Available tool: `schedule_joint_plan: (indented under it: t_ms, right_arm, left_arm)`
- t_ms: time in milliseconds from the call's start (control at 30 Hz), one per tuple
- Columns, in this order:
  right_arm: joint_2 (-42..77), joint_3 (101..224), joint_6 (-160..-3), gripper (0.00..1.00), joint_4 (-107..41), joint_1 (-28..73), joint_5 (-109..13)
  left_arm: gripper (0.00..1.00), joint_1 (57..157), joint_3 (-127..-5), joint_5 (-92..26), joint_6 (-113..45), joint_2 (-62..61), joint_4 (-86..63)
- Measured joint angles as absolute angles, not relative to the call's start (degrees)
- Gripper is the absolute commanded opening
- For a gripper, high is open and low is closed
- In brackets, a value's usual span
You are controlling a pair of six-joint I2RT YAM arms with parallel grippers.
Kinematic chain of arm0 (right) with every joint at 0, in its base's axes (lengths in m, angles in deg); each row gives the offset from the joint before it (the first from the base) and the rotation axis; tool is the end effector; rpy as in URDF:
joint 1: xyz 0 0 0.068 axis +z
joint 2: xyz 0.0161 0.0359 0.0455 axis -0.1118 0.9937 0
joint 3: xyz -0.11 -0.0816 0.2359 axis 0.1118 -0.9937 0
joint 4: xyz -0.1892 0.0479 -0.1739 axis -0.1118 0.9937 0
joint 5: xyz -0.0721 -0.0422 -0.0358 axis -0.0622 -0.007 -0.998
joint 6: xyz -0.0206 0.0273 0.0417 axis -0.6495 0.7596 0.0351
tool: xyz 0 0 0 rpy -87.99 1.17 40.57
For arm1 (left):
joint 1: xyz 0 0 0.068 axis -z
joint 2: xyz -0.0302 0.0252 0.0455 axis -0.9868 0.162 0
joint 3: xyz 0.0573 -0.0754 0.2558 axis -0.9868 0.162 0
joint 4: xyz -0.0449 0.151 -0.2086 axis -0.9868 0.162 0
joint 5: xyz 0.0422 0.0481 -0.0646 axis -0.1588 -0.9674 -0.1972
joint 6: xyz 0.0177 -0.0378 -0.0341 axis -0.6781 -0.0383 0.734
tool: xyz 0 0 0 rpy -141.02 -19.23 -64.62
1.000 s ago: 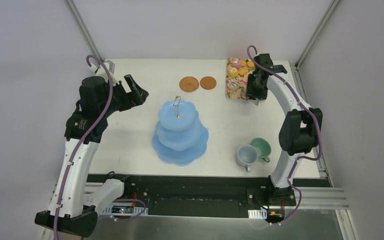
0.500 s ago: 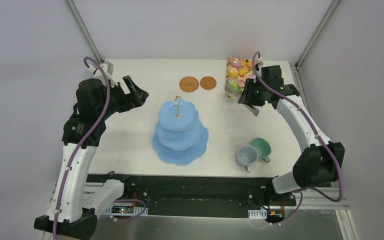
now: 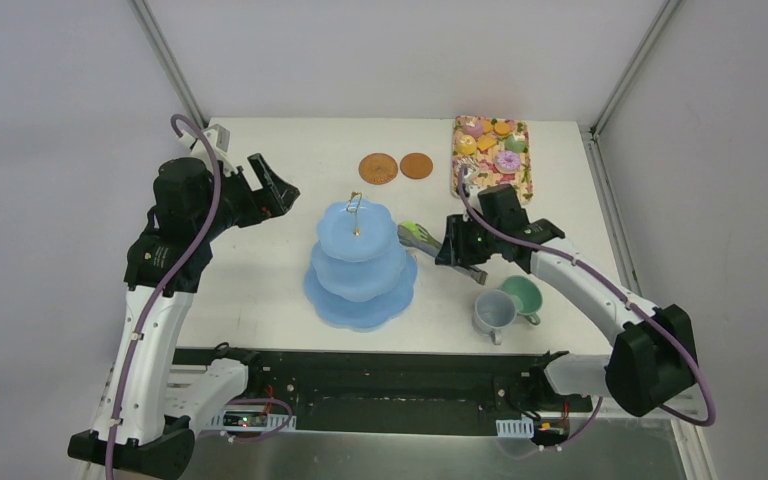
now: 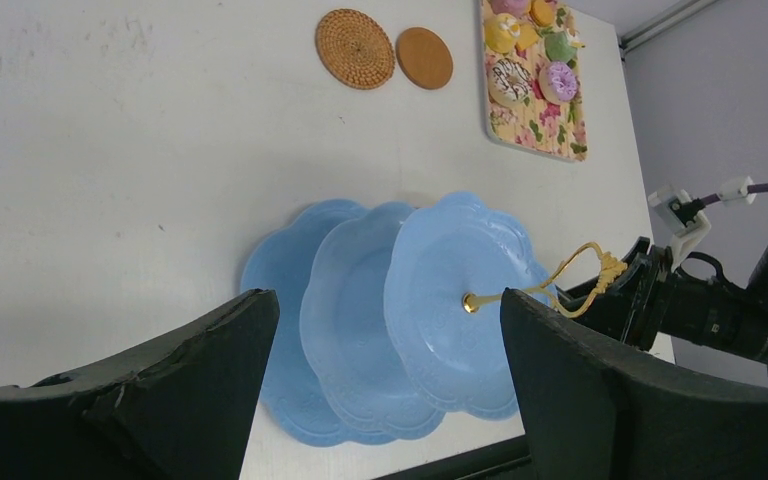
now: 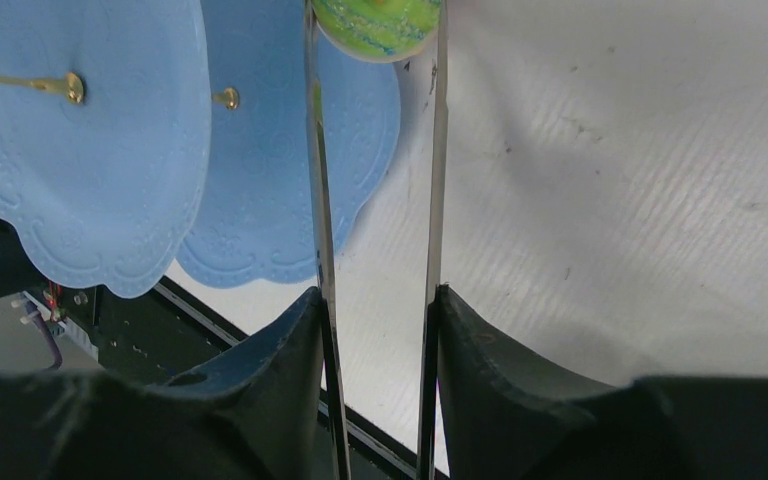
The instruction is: Serve the afternoon tea
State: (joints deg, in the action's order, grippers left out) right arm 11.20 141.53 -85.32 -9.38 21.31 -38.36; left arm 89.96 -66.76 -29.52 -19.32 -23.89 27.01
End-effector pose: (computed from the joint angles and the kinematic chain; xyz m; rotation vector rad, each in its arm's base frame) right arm 0.2413 0.1389 0.2664 -0.6617 2.2821 0.6180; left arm 0.1656 -0.0345 0.4370 -0.1316 1.8684 -0.6278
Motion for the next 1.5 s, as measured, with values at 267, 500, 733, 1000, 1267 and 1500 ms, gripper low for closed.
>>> schedule_joint_plan:
  t_ms: [267, 500, 733, 1000, 1267, 1500]
  right_arm:
    - [6.24, 136.81, -82.94, 0.32, -11.24, 23.21, -36.37]
    - [5.93, 135.74, -80.73, 0.34, -13.58, 23.99, -34.03]
    - [7.57, 135.69, -79.86, 0.37, -15.24, 24.5, -32.57]
    - [11.27, 135.69, -79.14, 0.39, -17.71, 25.26, -31.5]
    - [13.52, 135.69, -78.26, 0.5, -19.61, 25.77, -30.93]
    - [13.8, 135.67, -78.11, 0.55, -20.22, 25.77, -30.95]
  left_arm:
    - [0.85, 89.96, -66.76, -28.55, -19.28, -23.39, 27.23]
    - [0.85, 89.96, -66.76, -28.51, -18.93, -23.34, 27.23]
    - [0.85, 89.96, -66.76, -28.49, -18.38, -23.34, 27.21]
    - [0.85, 89.96, -66.76, -28.49, -18.23, -23.26, 27.21]
    - [0.85, 89.96, -66.76, -28.49, -18.19, -22.73, 27.19]
    - [0.85, 89.96, -66.76, -28.51, -18.12, -22.34, 27.1]
